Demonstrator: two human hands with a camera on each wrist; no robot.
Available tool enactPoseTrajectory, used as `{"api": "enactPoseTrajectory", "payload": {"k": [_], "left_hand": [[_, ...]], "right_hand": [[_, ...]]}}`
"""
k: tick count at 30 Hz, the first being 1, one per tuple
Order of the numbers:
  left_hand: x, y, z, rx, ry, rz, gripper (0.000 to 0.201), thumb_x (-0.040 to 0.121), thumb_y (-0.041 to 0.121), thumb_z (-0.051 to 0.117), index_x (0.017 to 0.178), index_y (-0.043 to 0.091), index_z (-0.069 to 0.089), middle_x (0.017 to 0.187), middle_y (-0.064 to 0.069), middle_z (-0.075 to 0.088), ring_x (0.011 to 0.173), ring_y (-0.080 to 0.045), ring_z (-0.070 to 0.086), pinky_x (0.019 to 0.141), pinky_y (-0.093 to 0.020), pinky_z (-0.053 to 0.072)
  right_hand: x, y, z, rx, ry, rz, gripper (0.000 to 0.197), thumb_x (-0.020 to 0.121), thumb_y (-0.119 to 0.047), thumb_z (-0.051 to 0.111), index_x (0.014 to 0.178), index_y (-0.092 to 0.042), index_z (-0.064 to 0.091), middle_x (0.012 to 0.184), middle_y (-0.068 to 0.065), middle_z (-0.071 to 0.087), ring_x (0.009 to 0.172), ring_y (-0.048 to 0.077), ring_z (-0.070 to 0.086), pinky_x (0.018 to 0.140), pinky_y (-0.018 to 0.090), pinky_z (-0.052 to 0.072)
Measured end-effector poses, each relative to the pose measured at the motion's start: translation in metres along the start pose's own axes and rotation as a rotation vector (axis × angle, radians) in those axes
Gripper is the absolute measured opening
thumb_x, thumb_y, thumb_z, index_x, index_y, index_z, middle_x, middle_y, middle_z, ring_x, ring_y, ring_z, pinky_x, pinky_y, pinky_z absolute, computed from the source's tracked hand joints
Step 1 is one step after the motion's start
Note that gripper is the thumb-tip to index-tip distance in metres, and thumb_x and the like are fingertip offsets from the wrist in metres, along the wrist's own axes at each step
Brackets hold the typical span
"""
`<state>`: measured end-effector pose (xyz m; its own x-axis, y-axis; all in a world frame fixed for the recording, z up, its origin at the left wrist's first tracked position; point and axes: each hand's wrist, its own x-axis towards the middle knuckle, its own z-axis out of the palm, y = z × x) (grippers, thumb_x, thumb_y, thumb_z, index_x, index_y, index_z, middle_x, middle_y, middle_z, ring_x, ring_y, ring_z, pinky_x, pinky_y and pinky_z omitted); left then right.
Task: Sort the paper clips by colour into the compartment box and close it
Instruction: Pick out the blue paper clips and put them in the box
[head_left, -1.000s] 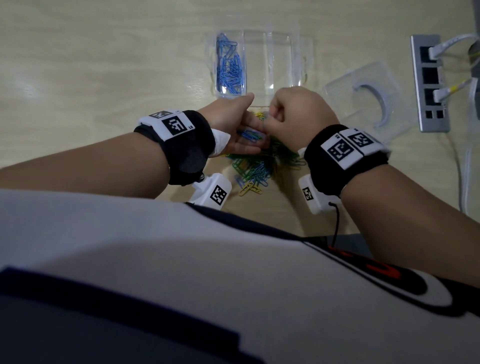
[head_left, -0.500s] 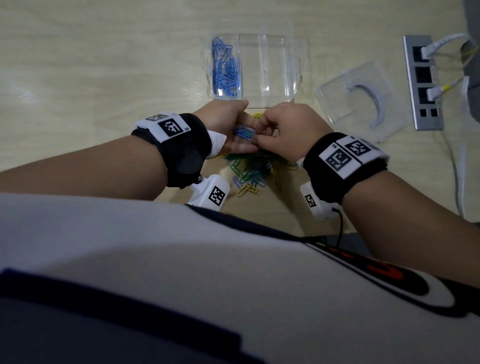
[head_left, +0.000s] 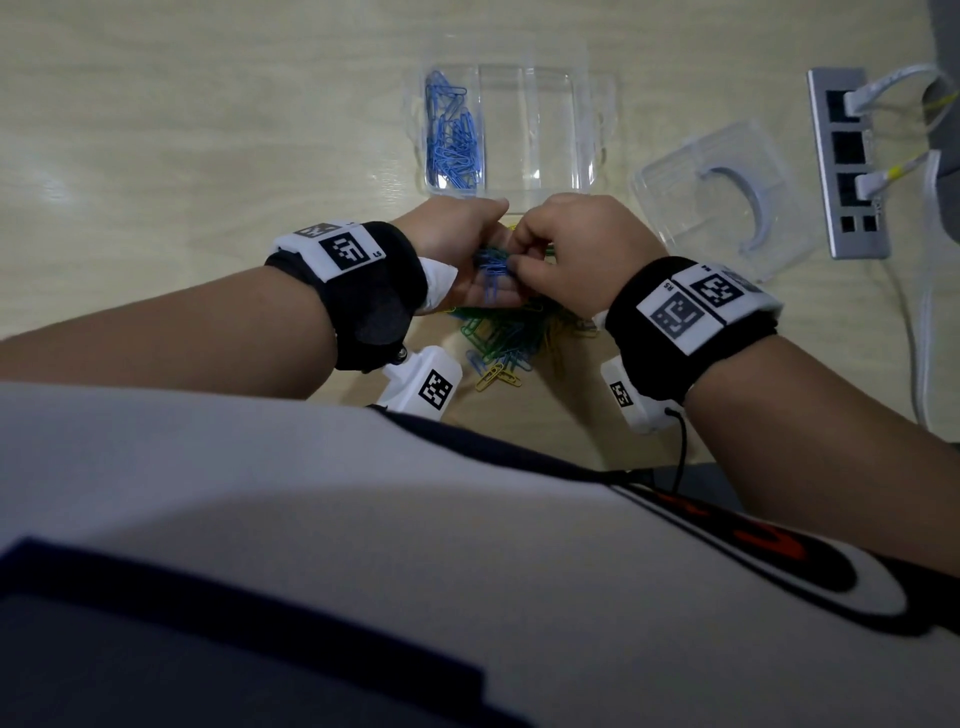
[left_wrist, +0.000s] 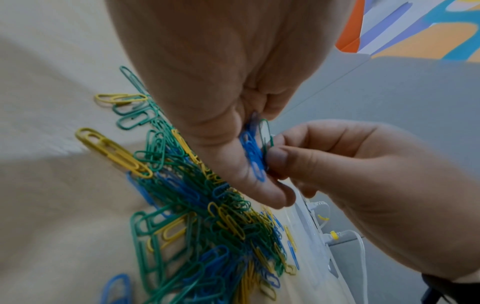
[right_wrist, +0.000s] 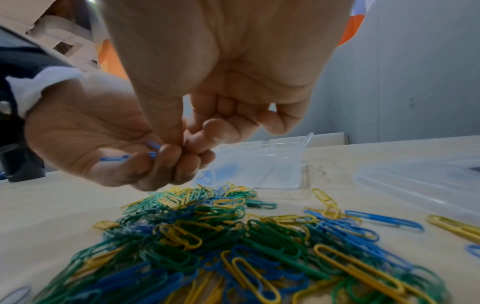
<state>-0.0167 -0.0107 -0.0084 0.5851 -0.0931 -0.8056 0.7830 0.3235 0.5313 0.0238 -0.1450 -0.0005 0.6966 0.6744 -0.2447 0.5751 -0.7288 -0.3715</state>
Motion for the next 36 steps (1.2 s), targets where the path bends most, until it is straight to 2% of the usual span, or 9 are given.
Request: {"api": "enactPoseTrajectory", "payload": {"k": [2, 6, 9, 12, 16, 20, 25, 29, 36], "left_hand": [[-0.001, 0.000, 0.000, 0.010, 0.011, -0.003, 0.045, 0.102, 0.037, 0.031, 0.084, 0.005, 0.057, 0.081, -0.012, 0.062, 0.066, -0.021, 0.065, 0.064, -0.033, 0.058], [-0.003, 0.000, 0.001, 0.017, 0.046, 0.010, 0.041, 0.102, 0.035, 0.033, 0.081, 0.007, 0.055, 0.071, -0.010, 0.060, 0.051, -0.017, 0.064, 0.055, -0.030, 0.058], [-0.001, -0.002, 0.000, 0.058, 0.035, 0.011, 0.046, 0.102, 0.036, 0.031, 0.079, 0.005, 0.056, 0.067, -0.010, 0.058, 0.051, -0.016, 0.059, 0.053, -0.026, 0.057], [0.000, -0.002, -0.003, 0.114, 0.023, -0.009, 0.050, 0.102, 0.037, 0.029, 0.079, 0.005, 0.060, 0.058, -0.009, 0.058, 0.048, -0.015, 0.056, 0.050, -0.021, 0.053], [0.002, -0.004, -0.003, 0.166, 0.025, -0.016, 0.049, 0.102, 0.038, 0.030, 0.077, 0.007, 0.059, 0.055, -0.006, 0.057, 0.043, -0.013, 0.054, 0.047, -0.019, 0.051], [0.001, -0.005, 0.002, 0.183, 0.014, -0.011, 0.049, 0.102, 0.037, 0.029, 0.077, 0.006, 0.058, 0.058, -0.008, 0.055, 0.049, -0.015, 0.049, 0.048, -0.018, 0.051], [0.002, -0.007, 0.011, 0.231, -0.011, -0.014, 0.050, 0.102, 0.037, 0.029, 0.077, 0.006, 0.058, 0.058, -0.006, 0.056, 0.049, -0.013, 0.053, 0.049, -0.018, 0.051], [0.003, -0.008, 0.016, 0.261, -0.023, -0.022, 0.050, 0.102, 0.038, 0.029, 0.077, 0.007, 0.058, 0.060, -0.005, 0.056, 0.051, -0.013, 0.053, 0.051, -0.019, 0.051], [0.005, -0.009, 0.017, 0.280, -0.020, -0.018, 0.049, 0.102, 0.039, 0.029, 0.078, 0.007, 0.058, 0.061, -0.005, 0.056, 0.049, -0.012, 0.053, 0.050, -0.018, 0.051]], "right_hand": [[0.000, 0.002, -0.002, 0.029, 0.022, 0.010, 0.017, 0.087, -0.031, 0.058, 0.095, -0.021, 0.070, 0.094, 0.002, 0.064, 0.091, 0.023, 0.059, 0.081, 0.036, 0.047], [0.000, 0.004, -0.005, 0.086, 0.049, 0.028, 0.017, 0.088, -0.027, 0.058, 0.094, -0.021, 0.072, 0.093, 0.000, 0.067, 0.082, 0.014, 0.055, 0.076, 0.027, 0.044], [-0.004, 0.005, -0.007, 0.165, 0.096, 0.092, 0.013, 0.083, -0.026, 0.059, 0.086, -0.019, 0.070, 0.085, -0.003, 0.067, 0.076, 0.011, 0.055, 0.074, 0.029, 0.047], [-0.005, 0.017, -0.009, 0.170, 0.176, 0.204, 0.010, 0.083, -0.024, 0.056, 0.083, -0.021, 0.066, 0.079, -0.005, 0.063, 0.076, 0.014, 0.058, 0.072, 0.032, 0.051], [-0.008, 0.046, -0.014, 0.055, 0.113, 0.391, 0.022, 0.090, -0.024, 0.051, 0.105, -0.020, 0.066, 0.098, 0.003, 0.067, 0.092, 0.023, 0.061, 0.078, 0.031, 0.048], [-0.018, 0.068, -0.016, -0.048, 0.022, 0.507, 0.018, 0.088, -0.014, 0.051, 0.094, -0.018, 0.067, 0.101, 0.011, 0.067, 0.099, 0.031, 0.059, 0.077, 0.030, 0.044], [-0.031, 0.073, -0.007, -0.060, -0.007, 0.489, 0.012, 0.085, -0.021, 0.058, 0.088, -0.017, 0.069, 0.092, 0.009, 0.069, 0.095, 0.028, 0.060, 0.077, 0.030, 0.046], [-0.031, 0.065, 0.008, 0.043, 0.004, 0.461, 0.009, 0.081, -0.031, 0.068, 0.085, -0.025, 0.063, 0.090, 0.001, 0.069, 0.090, 0.022, 0.062, 0.081, 0.034, 0.052], [-0.032, 0.068, 0.004, 0.060, 0.087, 0.453, 0.011, 0.084, -0.028, 0.065, 0.089, -0.020, 0.071, 0.090, 0.004, 0.070, 0.091, 0.024, 0.063, 0.081, 0.035, 0.052]]}}
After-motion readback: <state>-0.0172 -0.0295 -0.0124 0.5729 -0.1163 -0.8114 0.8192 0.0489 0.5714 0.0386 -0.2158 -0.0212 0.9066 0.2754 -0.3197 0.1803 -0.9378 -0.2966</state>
